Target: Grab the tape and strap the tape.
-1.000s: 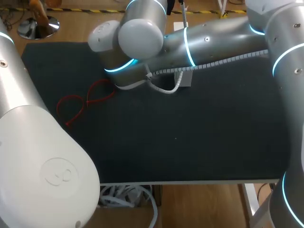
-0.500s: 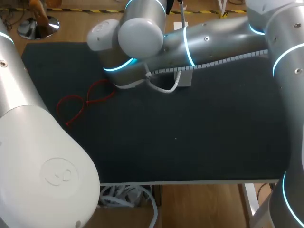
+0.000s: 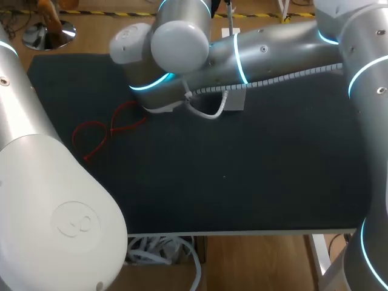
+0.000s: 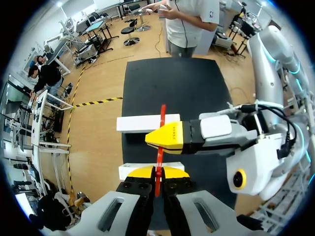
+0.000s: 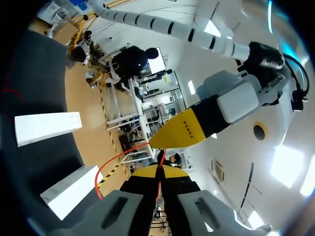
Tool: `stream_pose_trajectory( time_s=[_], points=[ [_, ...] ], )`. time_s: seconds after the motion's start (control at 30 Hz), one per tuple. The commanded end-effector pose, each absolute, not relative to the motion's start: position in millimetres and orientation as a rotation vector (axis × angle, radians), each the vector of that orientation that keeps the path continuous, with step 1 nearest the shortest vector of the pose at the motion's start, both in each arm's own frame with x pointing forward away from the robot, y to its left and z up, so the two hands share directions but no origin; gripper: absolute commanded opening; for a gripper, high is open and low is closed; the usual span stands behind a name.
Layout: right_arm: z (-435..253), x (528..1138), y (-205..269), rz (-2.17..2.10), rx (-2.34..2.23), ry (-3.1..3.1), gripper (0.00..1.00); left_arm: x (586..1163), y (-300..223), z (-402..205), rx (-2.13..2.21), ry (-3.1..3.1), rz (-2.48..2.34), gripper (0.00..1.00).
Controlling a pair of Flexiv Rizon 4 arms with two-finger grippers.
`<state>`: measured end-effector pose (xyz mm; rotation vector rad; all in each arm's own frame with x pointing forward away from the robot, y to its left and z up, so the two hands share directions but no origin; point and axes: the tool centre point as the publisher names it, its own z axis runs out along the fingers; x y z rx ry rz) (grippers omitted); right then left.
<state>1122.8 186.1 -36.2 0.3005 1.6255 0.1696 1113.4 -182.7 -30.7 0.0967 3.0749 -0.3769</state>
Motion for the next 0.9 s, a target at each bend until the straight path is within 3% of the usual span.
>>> stream_pose_trajectory(
  time_s=[0.03, 0.73, 0.77, 0.8, 0.83, 0.87, 0.9],
  points=[
    [-30.3, 1121.3, 185.4, 0.179, 0.296, 1.638, 0.00, 1113.4, -183.5, -29.6, 0.098, 3.078, -0.371, 0.00],
    [-32.1, 1123.4, 181.7, 0.202, 0.294, 1.654, 0.00, 1113.4, -183.5, -29.6, 0.098, 3.078, -0.371, 0.00],
    [-32.7, 1123.4, 182.0, 0.204, 0.293, 1.657, 0.12, 1113.4, -183.5, -29.6, 0.098, 3.078, -0.371, 0.00],
    [-32.8, 1123.3, 182.0, 0.208, 0.288, 1.656, 0.13, 1113.4, -183.5, -29.6, 0.098, 3.078, -0.371, 0.00],
    [-32.8, 1123.1, 182.3, 0.208, 0.286, 1.656, 0.13, 1113.4, -183.5, -29.6, 0.098, 3.078, -0.371, 0.00],
    [-32.8, 1123.1, 182.3, 0.210, 0.287, 1.658, 0.00, 1113.4, -183.5, -29.6, 0.098, 3.078, -0.371, 0.00],
    [-32.8, 1123.0, 182.3, 0.210, 0.287, 1.659, 0.00, 1113.4, -183.5, -29.6, 0.098, 3.078, -0.371, 0.00]
  ],
)
